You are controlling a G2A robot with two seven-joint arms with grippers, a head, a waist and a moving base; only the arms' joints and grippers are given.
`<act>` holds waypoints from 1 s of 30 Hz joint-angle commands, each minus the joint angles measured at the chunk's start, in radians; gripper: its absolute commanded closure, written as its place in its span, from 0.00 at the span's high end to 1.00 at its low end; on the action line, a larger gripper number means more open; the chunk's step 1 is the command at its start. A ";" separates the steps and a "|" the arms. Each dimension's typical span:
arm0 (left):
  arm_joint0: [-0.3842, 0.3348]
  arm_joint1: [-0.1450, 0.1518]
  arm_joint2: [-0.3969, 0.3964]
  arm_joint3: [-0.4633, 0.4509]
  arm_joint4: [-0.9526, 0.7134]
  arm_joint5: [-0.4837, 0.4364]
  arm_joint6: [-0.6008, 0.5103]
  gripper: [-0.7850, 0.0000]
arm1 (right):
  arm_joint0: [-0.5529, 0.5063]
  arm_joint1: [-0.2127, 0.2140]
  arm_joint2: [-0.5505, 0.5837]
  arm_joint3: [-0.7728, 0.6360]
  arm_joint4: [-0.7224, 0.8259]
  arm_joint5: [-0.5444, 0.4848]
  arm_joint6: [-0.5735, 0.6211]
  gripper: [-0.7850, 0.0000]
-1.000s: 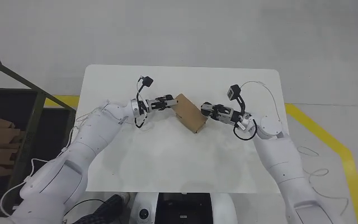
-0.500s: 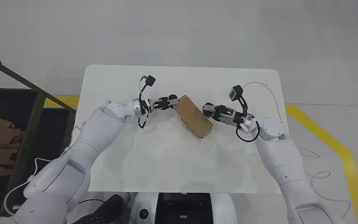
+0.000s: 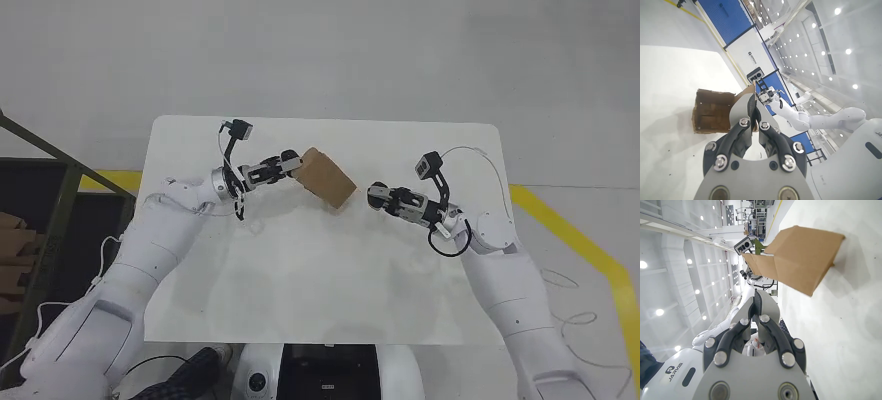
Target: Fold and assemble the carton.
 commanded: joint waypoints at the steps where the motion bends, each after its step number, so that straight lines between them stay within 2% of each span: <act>1: 0.043 0.017 -0.056 -0.052 0.116 -0.016 0.094 0.00 | -0.002 0.001 -0.001 -0.004 -0.001 0.001 -0.003 0.00; 7: 0.187 0.047 -0.161 -0.252 0.376 0.047 0.287 0.00 | 0.000 0.003 -0.010 -0.007 -0.003 0.006 -0.004 0.00; 10: 0.242 0.052 -0.180 -0.335 0.442 0.098 0.329 0.00 | 0.000 0.004 -0.013 -0.008 -0.001 0.006 -0.006 0.00; 15: 0.275 0.053 -0.181 -0.409 0.506 0.184 0.333 0.00 | -0.007 0.008 -0.010 -0.013 0.000 0.001 -0.004 0.00; 19: 0.269 0.046 -0.150 -0.432 0.539 0.247 0.320 0.00 | -0.016 0.012 -0.002 -0.013 0.008 -0.001 -0.004 0.00; 20: 0.264 0.044 -0.141 -0.435 0.541 0.255 0.316 0.05 | -0.017 0.013 -0.001 -0.013 0.008 -0.001 -0.005 0.00; 21: 0.260 0.041 -0.129 -0.441 0.539 0.257 0.308 0.20 | -0.018 0.014 0.001 -0.013 0.010 0.000 -0.006 0.00; 23: 0.251 0.036 -0.110 -0.446 0.517 0.260 0.286 0.33 | -0.021 0.015 0.003 -0.013 0.013 0.000 -0.006 0.00; 25: 0.240 0.032 -0.094 -0.448 0.507 0.260 0.265 0.76 | -0.023 0.017 0.006 -0.013 0.015 0.000 -0.008 0.02; 26: 0.235 0.030 -0.084 -0.448 0.497 0.259 0.251 0.99 | -0.023 0.018 0.007 -0.012 0.015 0.001 -0.011 0.11; 27: 0.228 0.027 -0.075 -0.447 0.484 0.260 0.236 1.00 | -0.024 0.019 0.008 -0.012 0.013 0.002 -0.016 0.16; 30: 0.210 0.021 -0.052 -0.442 0.424 0.248 0.196 1.00 | -0.026 0.021 0.010 -0.014 0.007 0.004 -0.029 0.18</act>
